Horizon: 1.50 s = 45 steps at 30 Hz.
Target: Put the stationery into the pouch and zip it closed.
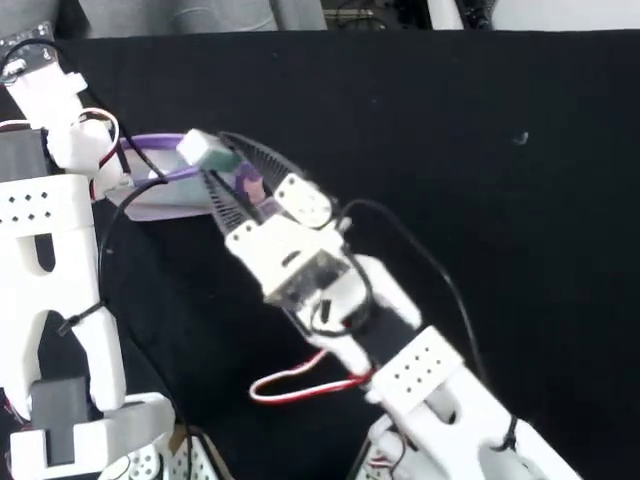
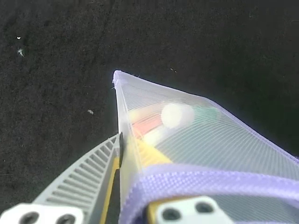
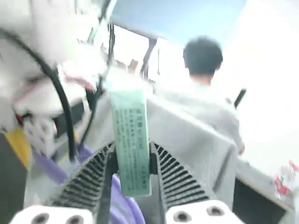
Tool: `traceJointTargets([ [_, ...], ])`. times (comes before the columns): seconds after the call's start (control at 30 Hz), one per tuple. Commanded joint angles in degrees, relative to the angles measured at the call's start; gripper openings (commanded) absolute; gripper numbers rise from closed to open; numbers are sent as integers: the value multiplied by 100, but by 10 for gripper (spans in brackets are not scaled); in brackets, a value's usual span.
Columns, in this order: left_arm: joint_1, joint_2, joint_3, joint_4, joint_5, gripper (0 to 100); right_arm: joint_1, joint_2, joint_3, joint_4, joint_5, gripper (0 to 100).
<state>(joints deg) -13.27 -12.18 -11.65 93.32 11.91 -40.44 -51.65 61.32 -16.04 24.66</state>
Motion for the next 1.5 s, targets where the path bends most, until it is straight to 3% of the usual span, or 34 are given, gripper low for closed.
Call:
traceJointTargets([
  [0.0,189,53,40,-141,70,29,-246,409,-66,-835,-70,11],
  [0.07,189,53,40,-141,70,29,-316,840,-75,-1336,-193,11],
  [0.17,189,62,40,-149,70,29,-290,1499,-242,-1837,-1020,11],
  [0.33,-4,62,40,-158,70,29,114,2281,-664,-1952,-2259,11],
  [0.47,-4,62,40,-158,70,29,185,2668,-725,-1952,-2787,11],
  [0.7,-31,62,40,-158,70,29,185,2949,-927,-1916,-2910,16],
  [0.9,-22,62,40,-158,70,29,167,2949,-796,-1908,-2927,181],
  [1.13,-13,62,40,-158,70,29,167,2949,-796,-1873,-2892,191],
  [1.47,-31,18,40,-132,70,29,-44,1842,-1499,686,-2884,192],
])
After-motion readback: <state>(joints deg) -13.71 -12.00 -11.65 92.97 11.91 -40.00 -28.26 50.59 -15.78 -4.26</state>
